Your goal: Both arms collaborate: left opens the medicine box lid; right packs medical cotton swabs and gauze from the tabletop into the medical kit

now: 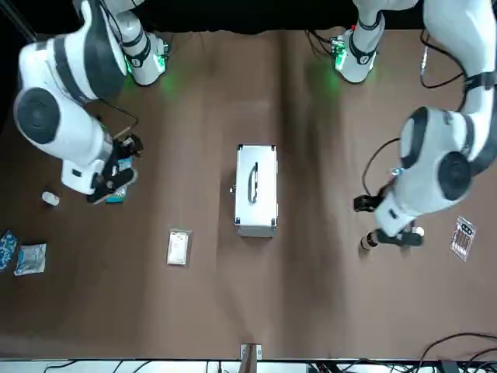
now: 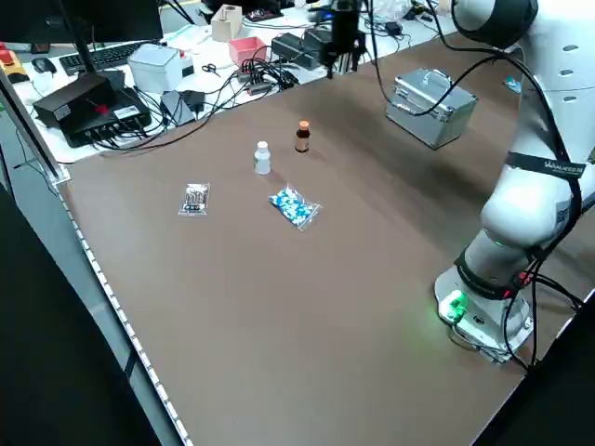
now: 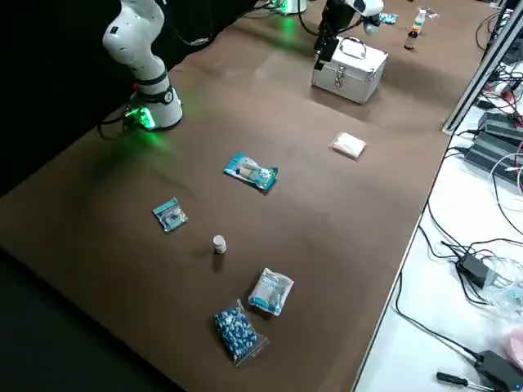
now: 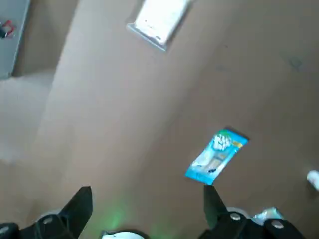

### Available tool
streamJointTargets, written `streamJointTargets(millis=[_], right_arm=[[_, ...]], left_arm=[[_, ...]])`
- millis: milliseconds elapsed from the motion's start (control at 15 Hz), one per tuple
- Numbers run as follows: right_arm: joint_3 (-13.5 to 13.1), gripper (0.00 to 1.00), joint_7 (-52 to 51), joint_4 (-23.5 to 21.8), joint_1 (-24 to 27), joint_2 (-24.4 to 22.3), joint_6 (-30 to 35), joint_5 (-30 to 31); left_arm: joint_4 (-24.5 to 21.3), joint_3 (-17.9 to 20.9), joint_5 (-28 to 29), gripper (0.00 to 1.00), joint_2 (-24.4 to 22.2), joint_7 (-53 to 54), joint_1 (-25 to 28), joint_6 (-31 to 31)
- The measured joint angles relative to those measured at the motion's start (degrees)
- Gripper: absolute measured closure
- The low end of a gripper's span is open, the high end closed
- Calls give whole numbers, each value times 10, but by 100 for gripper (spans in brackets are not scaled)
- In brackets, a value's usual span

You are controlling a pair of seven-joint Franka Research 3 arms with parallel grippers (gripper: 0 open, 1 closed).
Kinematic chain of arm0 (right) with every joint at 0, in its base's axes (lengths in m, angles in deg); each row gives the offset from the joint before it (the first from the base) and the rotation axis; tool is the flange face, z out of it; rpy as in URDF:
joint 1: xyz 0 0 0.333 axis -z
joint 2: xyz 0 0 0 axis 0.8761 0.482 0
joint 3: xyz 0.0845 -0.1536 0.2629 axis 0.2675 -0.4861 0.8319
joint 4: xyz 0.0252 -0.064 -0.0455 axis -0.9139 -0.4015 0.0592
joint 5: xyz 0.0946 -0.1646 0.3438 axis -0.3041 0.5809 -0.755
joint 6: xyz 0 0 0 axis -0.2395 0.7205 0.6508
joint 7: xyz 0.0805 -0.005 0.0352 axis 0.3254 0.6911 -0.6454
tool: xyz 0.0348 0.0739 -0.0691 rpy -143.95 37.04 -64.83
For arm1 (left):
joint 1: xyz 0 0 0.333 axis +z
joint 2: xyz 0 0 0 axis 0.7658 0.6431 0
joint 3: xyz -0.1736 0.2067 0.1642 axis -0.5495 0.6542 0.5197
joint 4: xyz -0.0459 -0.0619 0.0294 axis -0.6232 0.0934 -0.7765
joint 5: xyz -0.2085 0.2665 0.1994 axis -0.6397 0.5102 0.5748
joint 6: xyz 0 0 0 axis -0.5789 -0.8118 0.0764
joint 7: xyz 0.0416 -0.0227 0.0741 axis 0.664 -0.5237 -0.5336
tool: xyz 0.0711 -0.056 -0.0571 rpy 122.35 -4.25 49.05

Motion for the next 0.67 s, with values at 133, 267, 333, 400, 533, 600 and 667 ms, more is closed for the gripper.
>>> streamJointTargets(millis=[133,267,333,400,533,600,667], right_arm=[[0,2,-24,0,-10,16,-6,-9],[0,1,-33,0,-11,33,-10,-44],[-2,1,-38,0,-11,41,-12,-56],[-2,1,-46,1,-11,46,-18,-65],[-1,1,-63,2,-19,51,-53,-78],[-1,1,-64,3,-26,51,-70,-79],[0,1,-65,4,-33,51,-89,-81]], left_arm=[[-2,-29,0,0,4,-17,-12,0],[-2,-60,-9,0,5,-40,-15,0],[-2,-72,-23,0,6,-51,-15,0],[-2,-82,-39,0,7,-59,-16,1],[-2,-97,-79,0,15,-66,-24,13],[-2,-97,-84,0,18,-75,-32,20],[-2,-98,-87,0,22,-91,-41,32]])
